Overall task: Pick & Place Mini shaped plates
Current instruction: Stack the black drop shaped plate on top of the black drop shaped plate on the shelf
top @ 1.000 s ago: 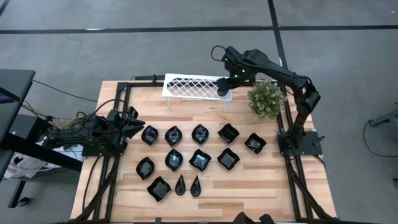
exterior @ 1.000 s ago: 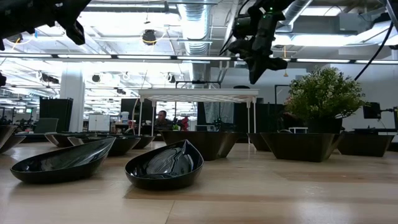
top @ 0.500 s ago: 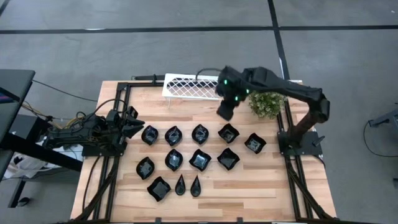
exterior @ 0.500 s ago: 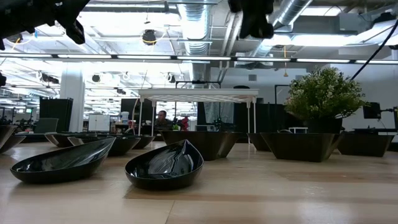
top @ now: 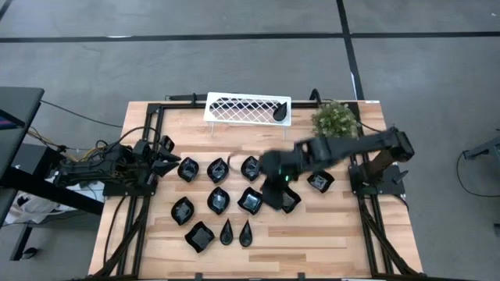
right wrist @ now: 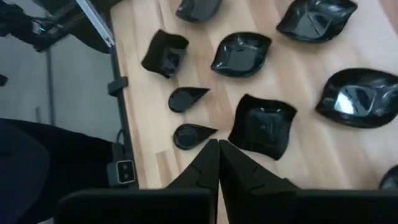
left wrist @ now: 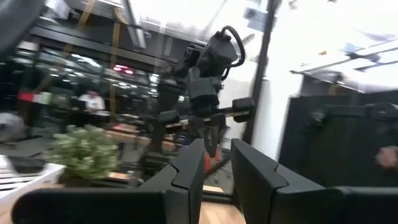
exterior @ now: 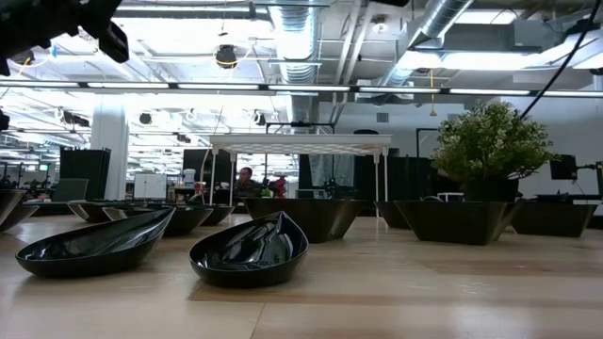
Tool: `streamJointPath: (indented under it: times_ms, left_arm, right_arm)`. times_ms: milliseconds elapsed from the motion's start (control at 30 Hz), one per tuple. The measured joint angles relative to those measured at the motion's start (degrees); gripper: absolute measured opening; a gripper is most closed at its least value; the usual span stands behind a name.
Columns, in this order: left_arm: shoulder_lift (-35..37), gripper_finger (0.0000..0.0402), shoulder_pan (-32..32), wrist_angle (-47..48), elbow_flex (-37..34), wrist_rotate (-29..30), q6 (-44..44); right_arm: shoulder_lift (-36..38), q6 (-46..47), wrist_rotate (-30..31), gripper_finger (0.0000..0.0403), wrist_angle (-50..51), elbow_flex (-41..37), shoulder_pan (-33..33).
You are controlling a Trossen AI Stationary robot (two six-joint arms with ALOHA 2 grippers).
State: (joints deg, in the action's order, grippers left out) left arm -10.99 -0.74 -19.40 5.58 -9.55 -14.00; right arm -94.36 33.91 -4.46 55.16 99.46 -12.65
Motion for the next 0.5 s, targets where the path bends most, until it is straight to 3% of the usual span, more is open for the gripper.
streamJointPath:
  times_ms: [200, 500]
  left_arm:
    - [-0.01, 0.0082, 0.01, 0.02, 0.00, -7.27, -0.44]
    - [0.00, 0.0082, 0.01, 0.03, 0.00, -10.25, -0.45]
  right_arm:
    - [-3.62, 4.91, -0.09, 0.0001, -5.46, -0.02, -5.30]
    - [-6.25, 9.23, 0.30, 0.0001, -6.75, -0.03, -9.96]
